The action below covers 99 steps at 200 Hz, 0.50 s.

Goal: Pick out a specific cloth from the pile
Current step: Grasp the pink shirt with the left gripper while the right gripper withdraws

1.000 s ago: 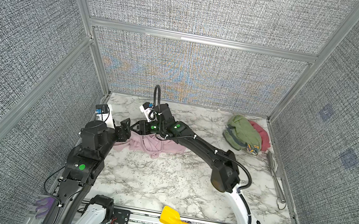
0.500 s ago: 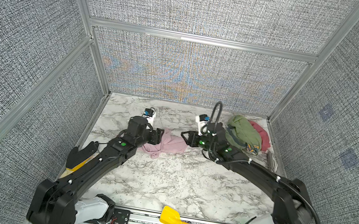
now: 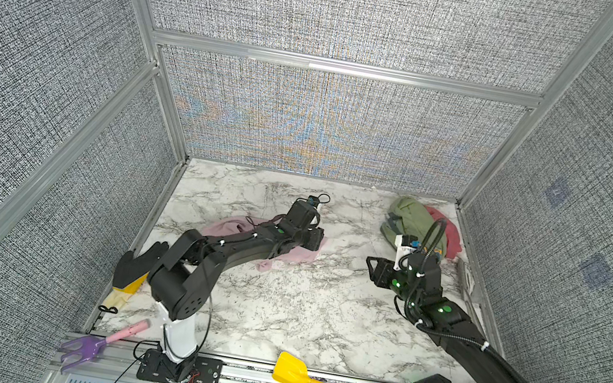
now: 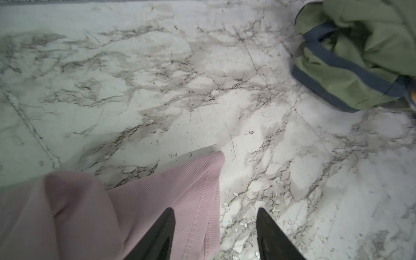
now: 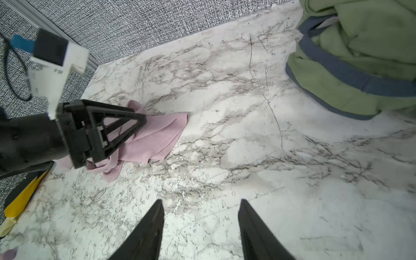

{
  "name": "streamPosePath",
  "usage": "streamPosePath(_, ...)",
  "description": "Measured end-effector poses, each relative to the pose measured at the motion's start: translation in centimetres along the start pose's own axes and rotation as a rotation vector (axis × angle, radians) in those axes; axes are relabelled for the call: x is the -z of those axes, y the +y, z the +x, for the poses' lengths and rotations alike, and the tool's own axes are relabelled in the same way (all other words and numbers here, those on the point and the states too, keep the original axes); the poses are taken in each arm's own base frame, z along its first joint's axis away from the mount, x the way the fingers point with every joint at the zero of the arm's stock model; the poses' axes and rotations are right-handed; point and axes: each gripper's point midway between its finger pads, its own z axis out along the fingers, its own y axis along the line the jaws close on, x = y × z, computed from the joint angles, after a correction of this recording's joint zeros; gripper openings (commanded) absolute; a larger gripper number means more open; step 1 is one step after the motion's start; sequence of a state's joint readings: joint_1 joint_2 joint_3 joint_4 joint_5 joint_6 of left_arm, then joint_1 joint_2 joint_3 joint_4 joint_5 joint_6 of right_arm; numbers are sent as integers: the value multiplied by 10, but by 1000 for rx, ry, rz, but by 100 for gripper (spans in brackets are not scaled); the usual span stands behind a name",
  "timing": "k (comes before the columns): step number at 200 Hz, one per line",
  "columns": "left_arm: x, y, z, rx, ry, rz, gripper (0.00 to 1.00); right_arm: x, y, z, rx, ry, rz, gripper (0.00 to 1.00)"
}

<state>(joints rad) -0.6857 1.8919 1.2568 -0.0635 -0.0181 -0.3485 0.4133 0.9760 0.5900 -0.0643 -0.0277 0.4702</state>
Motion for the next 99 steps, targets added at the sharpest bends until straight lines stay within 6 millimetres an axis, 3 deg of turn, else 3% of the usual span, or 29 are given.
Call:
streamPosePath(57,-42,6,18,-15,102,-68,66,3,-13,5,-8,3,19,55)
streamPosePath(99,-58,14,17,-21,127,-136,66,1,-14,6,-15,15,15,55)
